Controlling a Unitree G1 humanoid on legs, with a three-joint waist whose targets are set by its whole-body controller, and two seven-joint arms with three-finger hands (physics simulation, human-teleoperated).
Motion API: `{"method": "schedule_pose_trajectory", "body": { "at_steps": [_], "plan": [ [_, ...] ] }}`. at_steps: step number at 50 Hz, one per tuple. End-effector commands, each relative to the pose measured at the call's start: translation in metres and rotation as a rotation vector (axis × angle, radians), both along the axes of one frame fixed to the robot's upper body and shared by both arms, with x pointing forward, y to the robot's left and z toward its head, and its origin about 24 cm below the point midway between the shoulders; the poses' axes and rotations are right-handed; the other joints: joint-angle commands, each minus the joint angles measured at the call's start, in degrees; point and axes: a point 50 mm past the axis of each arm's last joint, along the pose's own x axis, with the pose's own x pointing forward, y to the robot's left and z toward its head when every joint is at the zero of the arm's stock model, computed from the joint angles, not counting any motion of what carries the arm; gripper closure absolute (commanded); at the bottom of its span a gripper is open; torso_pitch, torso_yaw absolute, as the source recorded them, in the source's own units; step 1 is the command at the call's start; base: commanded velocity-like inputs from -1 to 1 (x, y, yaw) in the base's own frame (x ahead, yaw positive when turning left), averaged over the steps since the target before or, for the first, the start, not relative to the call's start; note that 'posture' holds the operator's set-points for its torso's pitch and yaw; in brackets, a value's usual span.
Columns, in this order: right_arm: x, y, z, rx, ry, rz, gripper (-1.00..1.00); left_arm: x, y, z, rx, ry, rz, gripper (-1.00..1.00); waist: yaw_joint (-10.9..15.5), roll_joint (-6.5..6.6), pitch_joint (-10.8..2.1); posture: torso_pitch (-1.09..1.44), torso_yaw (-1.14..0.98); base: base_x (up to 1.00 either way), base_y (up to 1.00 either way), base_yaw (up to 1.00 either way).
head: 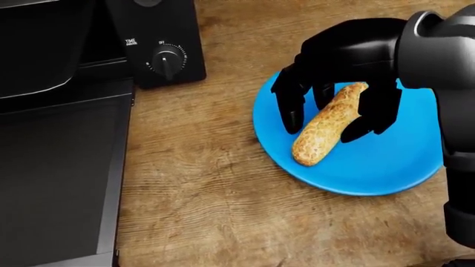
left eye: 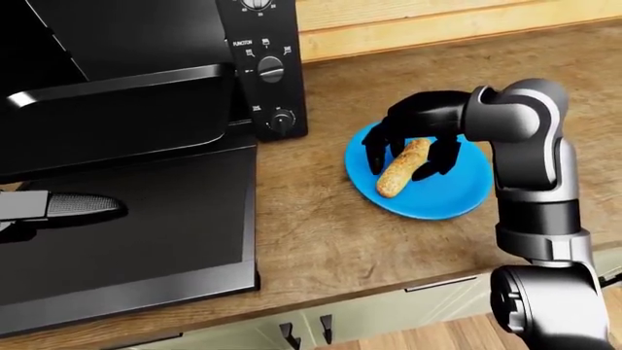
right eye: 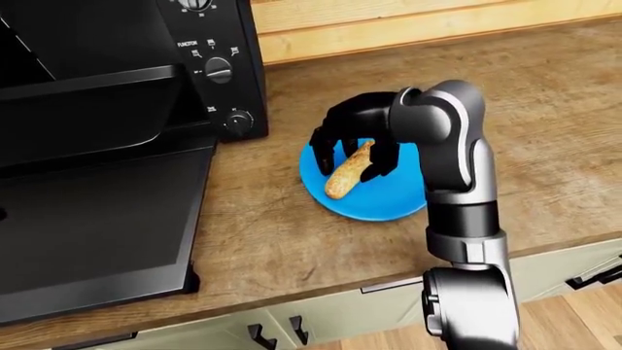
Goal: Place the baguette on the tray of the toaster oven.
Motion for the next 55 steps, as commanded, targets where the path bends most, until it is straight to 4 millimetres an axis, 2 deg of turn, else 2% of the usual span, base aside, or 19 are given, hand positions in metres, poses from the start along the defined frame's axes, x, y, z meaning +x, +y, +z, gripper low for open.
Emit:
{"method": "schedule_pose_trajectory", "body": {
  "at_steps": [1,18,30,43,55],
  "plan": [
    [-0.004,0.002,0.015,0.013,-0.062,0.018,0.12,-0.004,0.002,0.009,0.001,-0.06,0.02,-1.0,0.0,0.06,-1.16,0.0,0.0,0.0,0.0,0.0],
    [0.001,0.004,0.031,0.029,-0.122,0.03,0.44,-0.005,0.002,0.005,-0.003,-0.059,0.023,-1.0,0.0,0.23,-1.04,0.0,0.0,0.0,0.0,0.0],
    [0.0,0.004,0.041,0.036,-0.143,0.027,0.79,-0.005,0.003,0.004,-0.006,-0.058,0.026,-1.0,0.0,0.18,-0.97,0.0,0.0,0.0,0.0,0.0],
    [0.0,0.003,0.053,0.05,-0.168,0.023,0.84,-0.001,0.001,0.008,-0.01,-0.066,0.016,-1.0,0.1,0.18,-0.92,0.0,0.0,0.0,0.0,0.0],
    [-0.004,0.005,0.086,0.102,-0.215,0.009,0.84,0.0,0.0,0.007,-0.016,-0.07,0.003,-1.0,0.0,0.38,-0.78,0.0,0.0,0.0,0.0,0.0]
  ]
}}
